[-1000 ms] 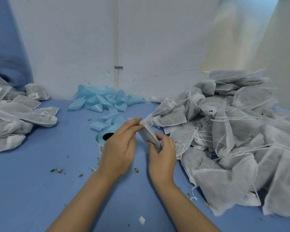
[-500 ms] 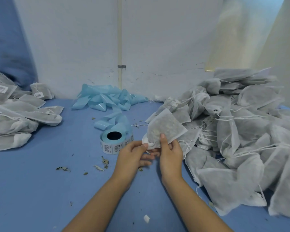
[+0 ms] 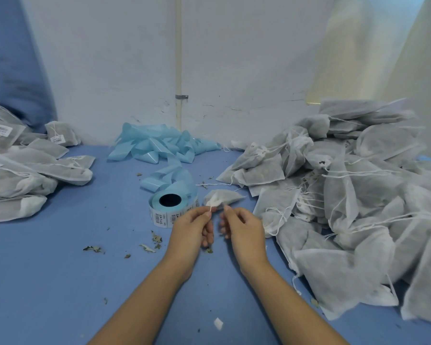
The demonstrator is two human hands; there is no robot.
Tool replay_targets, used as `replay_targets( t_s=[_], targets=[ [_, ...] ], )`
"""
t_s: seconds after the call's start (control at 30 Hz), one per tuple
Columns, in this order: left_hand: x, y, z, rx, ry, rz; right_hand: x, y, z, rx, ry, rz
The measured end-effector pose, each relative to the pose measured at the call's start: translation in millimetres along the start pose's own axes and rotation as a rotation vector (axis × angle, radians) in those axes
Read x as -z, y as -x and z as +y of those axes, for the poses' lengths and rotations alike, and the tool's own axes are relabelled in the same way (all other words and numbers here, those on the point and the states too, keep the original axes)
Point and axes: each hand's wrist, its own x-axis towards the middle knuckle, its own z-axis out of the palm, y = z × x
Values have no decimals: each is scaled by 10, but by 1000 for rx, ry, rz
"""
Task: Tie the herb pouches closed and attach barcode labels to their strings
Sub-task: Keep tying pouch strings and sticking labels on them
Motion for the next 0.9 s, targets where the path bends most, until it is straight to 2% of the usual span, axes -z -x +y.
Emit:
replay_targets(
  t_s=[0.17,0.4,0.57,0.77,0.9],
  targets=[
    [-28,9,11,-5,-54,-35,10,50,-71,20,-43,-184],
    [-59,38,20,-21,-180,-146,80,-3,-87,-96,-209,-198],
    [-65,68,33,-46,-294,-195,95,-21,-79,-139,-218,-140],
    [-85,67,76,9,-264,-209,128,-77,-61,-249,-399,-72],
    [-85,69,51,-29,-282,-198,125,-81,-52,-246,-434,-73]
  ],
)
